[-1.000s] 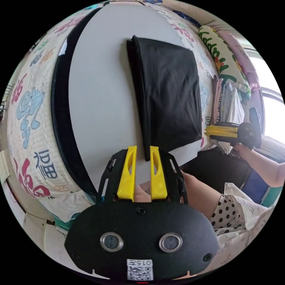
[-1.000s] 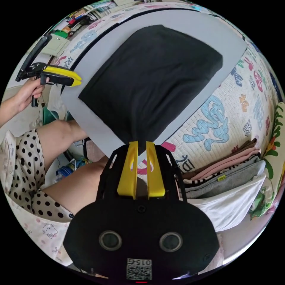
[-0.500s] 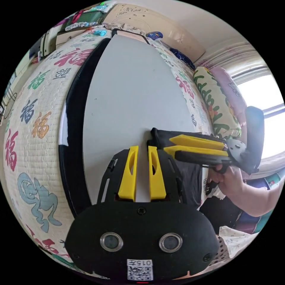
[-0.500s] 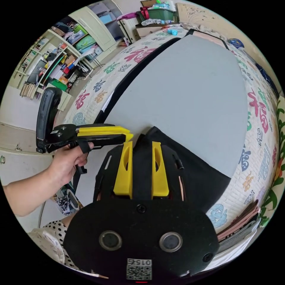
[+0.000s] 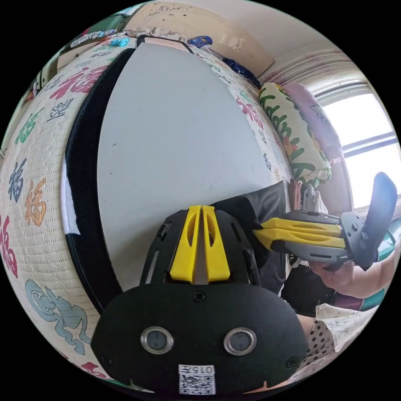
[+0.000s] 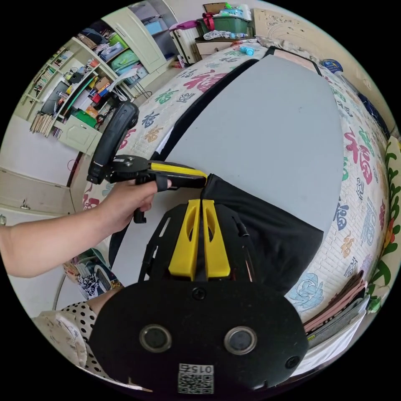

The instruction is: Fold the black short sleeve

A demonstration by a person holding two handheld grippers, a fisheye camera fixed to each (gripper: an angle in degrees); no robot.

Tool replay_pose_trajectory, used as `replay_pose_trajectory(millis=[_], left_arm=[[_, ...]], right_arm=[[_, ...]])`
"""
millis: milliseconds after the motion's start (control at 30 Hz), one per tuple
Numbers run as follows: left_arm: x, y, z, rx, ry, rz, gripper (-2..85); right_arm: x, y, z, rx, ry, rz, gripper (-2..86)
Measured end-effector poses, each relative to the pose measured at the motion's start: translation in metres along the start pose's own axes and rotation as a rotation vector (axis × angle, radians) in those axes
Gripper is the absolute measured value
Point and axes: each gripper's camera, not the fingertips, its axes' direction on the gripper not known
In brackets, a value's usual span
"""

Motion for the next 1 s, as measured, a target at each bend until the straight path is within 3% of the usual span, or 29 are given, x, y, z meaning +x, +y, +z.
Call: replay_pose_trajectory(millis=[233, 367, 567, 700, 833, 1000], left_arm=[[-0.063, 0.018, -0.022, 0.11, 0.179, -0.14, 7.4], [-0.073, 0.015, -0.003, 0.024, 0.194, -0.042, 10.5], [-0.081, 0.025, 0.027, -0.075, 0.072, 0.116, 8.4], [-0.103, 0.04, 0.042, -0.092, 0.081, 0.145, 8.5], [-0.139, 0.058, 0.064, -0.099, 0.124, 0.115, 8.1], [-0.179, 0.082, 0.098, -0.151, 0.155, 0.099, 4.2]], right_arm=[[-0.045, -0.016, 0.003, -0.064, 0.025, 0.049, 0.5], [-0.074, -0.014, -0.024, -0.039, 0.008, 0.035, 1.9], [-0.088, 0.007, -0.125, 0.05, -0.094, 0.064, 7.9], [-0.05, 0.036, -0.199, 0.165, 0.087, 0.206, 10.1], [-0.003, 0.052, -0.207, 0.042, -0.02, 0.362, 12.2], [-0.015, 0.056, -0.213, -0.005, -0.115, 0.443, 11.9]])
